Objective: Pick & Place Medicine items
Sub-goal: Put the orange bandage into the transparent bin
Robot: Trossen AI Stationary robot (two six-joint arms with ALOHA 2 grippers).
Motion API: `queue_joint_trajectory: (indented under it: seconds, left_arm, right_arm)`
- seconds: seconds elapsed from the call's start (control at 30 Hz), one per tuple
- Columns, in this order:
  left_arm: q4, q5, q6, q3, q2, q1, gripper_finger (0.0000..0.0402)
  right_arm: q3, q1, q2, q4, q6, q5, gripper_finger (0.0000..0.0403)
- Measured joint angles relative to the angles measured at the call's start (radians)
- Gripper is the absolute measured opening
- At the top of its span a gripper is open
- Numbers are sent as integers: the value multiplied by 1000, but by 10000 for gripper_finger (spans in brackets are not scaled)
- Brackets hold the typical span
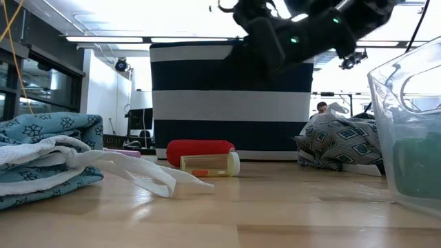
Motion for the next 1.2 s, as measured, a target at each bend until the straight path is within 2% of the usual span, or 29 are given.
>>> queue_joint_trajectory:
  seconds: [0.2, 0.6, 0.73, 0.83, 1.2]
  left_arm:
    - [0, 0, 0, 0, 0, 0, 199]
    - [2, 0, 0, 0, 0, 0, 199]
    - [2, 0, 0, 0, 0, 0, 199]
    - [4, 0, 0, 0, 0, 0, 199]
    - [29, 0, 0, 0, 0, 0, 199]
  right_arm:
    - [122, -9, 36, -178, -17, 31, 188]
    - [124, -21, 44, -264, 211, 36, 188]
    - [122, -19, 92, -281, 229, 88, 188]
    - [125, -20, 135, -258, 262, 85, 188]
    - [125, -22, 168, -277, 346, 115, 188]
